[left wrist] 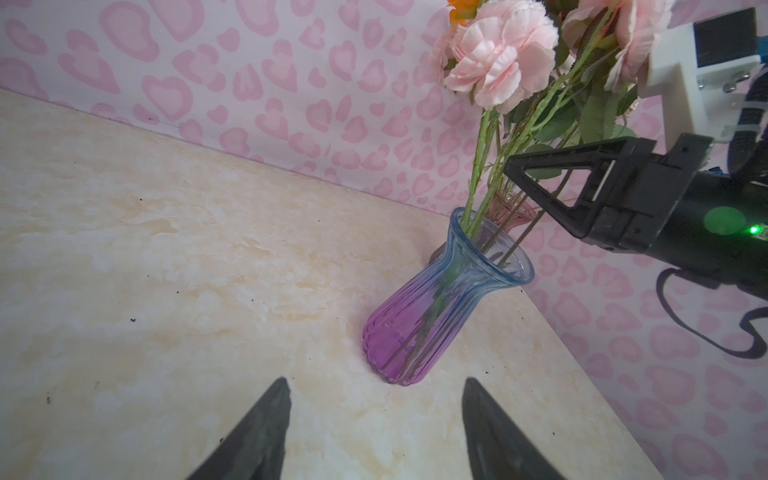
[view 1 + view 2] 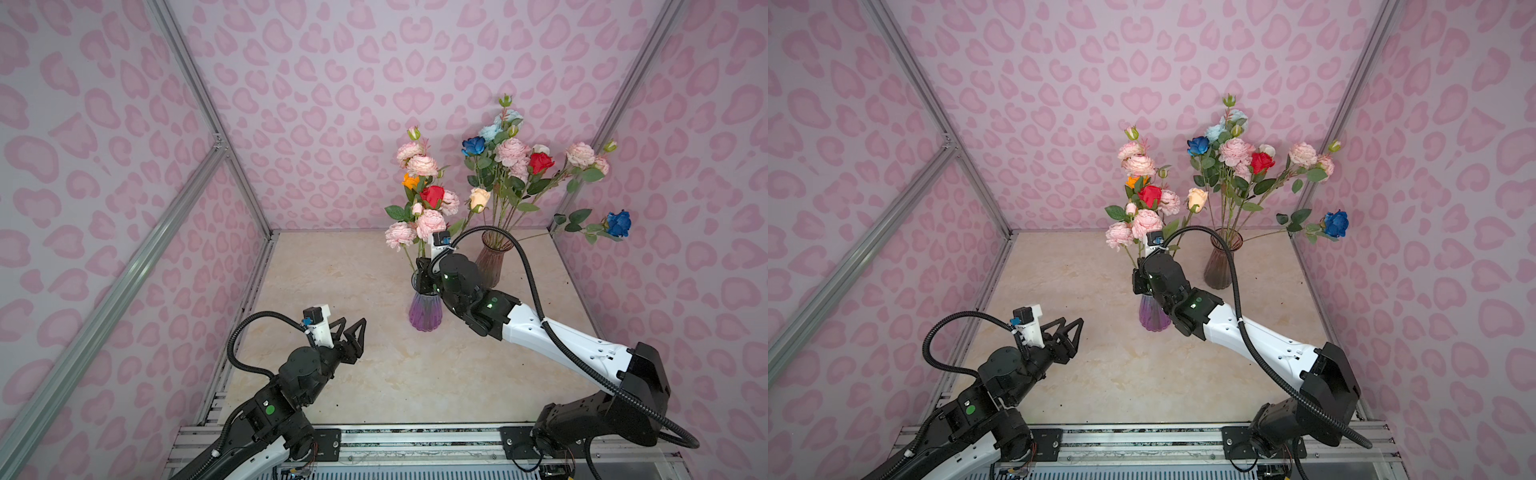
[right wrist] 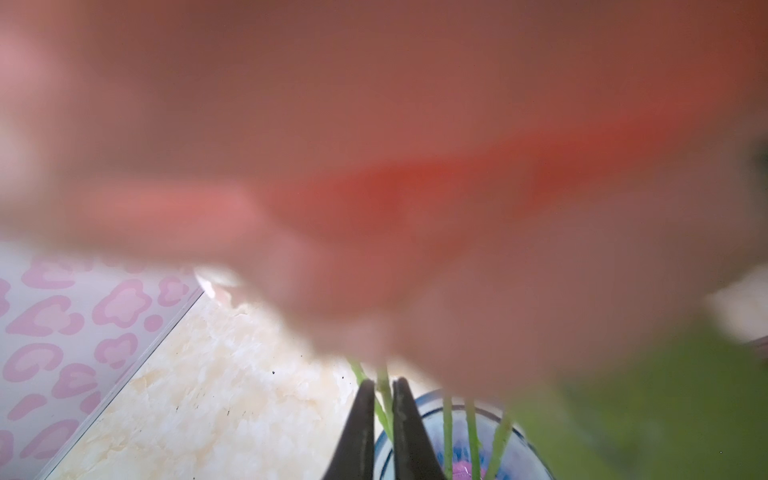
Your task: Arrange the flowers into the vase
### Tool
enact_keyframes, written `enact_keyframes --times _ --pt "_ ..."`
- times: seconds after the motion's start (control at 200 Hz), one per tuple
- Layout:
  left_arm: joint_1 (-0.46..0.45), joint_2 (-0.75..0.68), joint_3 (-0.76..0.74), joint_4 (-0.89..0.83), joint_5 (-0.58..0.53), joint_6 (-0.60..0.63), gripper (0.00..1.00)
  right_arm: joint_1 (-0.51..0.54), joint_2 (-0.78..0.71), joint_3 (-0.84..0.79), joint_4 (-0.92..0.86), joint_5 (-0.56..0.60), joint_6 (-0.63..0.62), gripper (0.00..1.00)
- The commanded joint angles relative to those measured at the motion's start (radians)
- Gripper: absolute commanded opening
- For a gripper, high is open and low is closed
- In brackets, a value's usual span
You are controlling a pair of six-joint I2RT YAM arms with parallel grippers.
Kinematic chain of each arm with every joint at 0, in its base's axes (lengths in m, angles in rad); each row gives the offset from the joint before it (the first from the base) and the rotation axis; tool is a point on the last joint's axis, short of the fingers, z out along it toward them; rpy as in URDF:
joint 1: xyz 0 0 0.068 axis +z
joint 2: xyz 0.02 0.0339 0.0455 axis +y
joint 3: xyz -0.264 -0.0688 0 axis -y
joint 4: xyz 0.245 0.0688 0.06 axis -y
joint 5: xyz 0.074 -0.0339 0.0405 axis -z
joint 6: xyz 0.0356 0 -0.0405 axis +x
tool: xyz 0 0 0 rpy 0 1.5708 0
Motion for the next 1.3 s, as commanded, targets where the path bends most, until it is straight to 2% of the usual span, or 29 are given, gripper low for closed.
enact_keyframes --times 0.0,0.16,0.34,0.73,0.91,0.995,1.09,1.11,1.24,1.26,1.275,1.3 --pt "0.002 0.002 -0.001 0.035 -0.013 0.008 0.67 0.002 -0.005 -0.026 0.035 -0.007 -0.01 0.07" --pt "0.002 0.003 -0.004 0.037 -0.014 0.007 0.66 0.001 -0.018 -0.051 0.05 -0.004 -0.007 0.03" --pt "0.002 0.006 -0.007 0.038 -0.012 0.001 0.66 0.003 -0.029 -0.072 0.062 -0.031 -0.007 0.04" --pt "0.001 0.023 0.072 0.007 -0.009 0.053 0.66 0.07 -0.167 -0.07 -0.002 -0.022 -0.043 0.27" --pt "0.0 0.042 0.137 -0.031 -0.004 0.111 0.69 0.177 -0.291 -0.139 -0.044 0.08 -0.135 0.34" --pt "0.002 0.062 0.185 -0.063 -0.009 0.142 0.75 0.227 -0.383 -0.189 -0.053 0.15 -0.194 0.41" --pt "0.001 0.111 0.277 -0.16 -0.066 0.155 0.83 0.259 -0.505 -0.259 -0.046 0.221 -0.245 0.48" --pt "0.002 0.123 0.294 -0.174 -0.082 0.159 1.0 0.261 -0.538 -0.278 -0.04 0.223 -0.261 0.5" --pt "0.002 0.179 0.37 -0.266 -0.208 0.136 0.98 0.268 -0.735 -0.396 0.016 0.267 -0.317 0.6" --pt "0.002 0.182 0.369 -0.269 -0.225 0.125 0.98 0.268 -0.759 -0.413 0.023 0.292 -0.322 0.64" --pt "0.002 0.185 0.369 -0.27 -0.238 0.117 0.98 0.269 -0.775 -0.427 0.033 0.31 -0.329 0.71" --pt "0.002 0.189 0.364 -0.266 -0.262 0.1 0.98 0.268 -0.799 -0.451 0.05 0.357 -0.335 0.95"
